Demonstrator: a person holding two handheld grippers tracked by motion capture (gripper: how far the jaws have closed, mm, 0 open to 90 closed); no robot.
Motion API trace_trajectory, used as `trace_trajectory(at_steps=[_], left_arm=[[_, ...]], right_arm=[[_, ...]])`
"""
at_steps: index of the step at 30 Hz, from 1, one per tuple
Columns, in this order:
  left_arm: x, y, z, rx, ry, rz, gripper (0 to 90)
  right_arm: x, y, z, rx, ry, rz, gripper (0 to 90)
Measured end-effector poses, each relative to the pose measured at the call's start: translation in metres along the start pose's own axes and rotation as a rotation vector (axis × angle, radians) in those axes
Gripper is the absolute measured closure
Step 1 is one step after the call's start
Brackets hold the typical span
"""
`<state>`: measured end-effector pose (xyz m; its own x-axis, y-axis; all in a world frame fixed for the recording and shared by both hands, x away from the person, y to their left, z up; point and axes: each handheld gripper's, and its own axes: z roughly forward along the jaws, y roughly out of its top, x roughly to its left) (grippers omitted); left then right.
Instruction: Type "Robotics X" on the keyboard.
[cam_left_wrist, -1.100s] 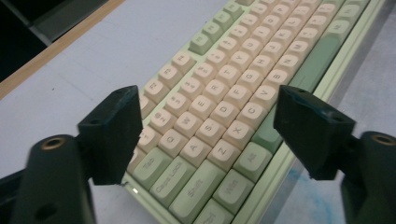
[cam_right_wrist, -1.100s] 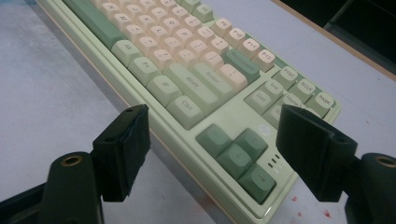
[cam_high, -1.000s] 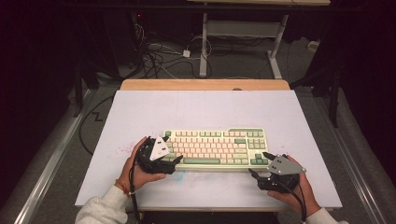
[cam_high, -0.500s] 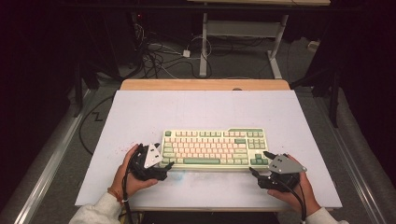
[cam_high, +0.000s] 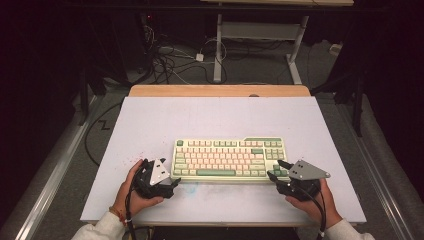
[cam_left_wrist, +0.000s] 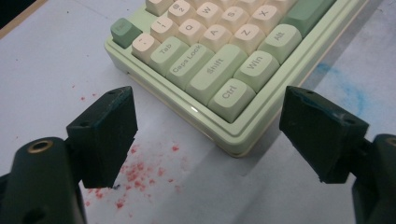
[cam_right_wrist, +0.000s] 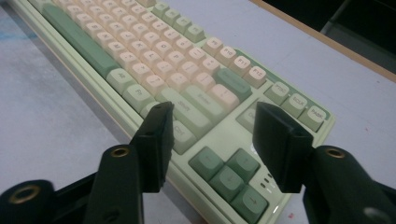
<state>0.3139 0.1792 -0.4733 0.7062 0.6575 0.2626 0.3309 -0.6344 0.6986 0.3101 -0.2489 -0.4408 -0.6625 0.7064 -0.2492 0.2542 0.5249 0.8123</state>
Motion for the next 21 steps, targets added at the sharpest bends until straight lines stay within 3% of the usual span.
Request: trace_trajectory(at_steps=[13,17,21], left_arm=[[-0.001,-0.001,0.001,0.008,-0.008,-0.004,17.9],[-0.002,0.0,0.001,0.008,-0.01,-0.004,17.9],[-0.002,0.0,0.001,0.001,-0.011,-0.018,18.0]], right_arm=[[0.0,0.017,0.015,0.037,0.07,-0.016,83.8],[0.003,0.022,0.02,0.043,0.101,-0.033,89.6],[0.005,0.028,0.026,0.05,0.126,-0.039,90.0]])
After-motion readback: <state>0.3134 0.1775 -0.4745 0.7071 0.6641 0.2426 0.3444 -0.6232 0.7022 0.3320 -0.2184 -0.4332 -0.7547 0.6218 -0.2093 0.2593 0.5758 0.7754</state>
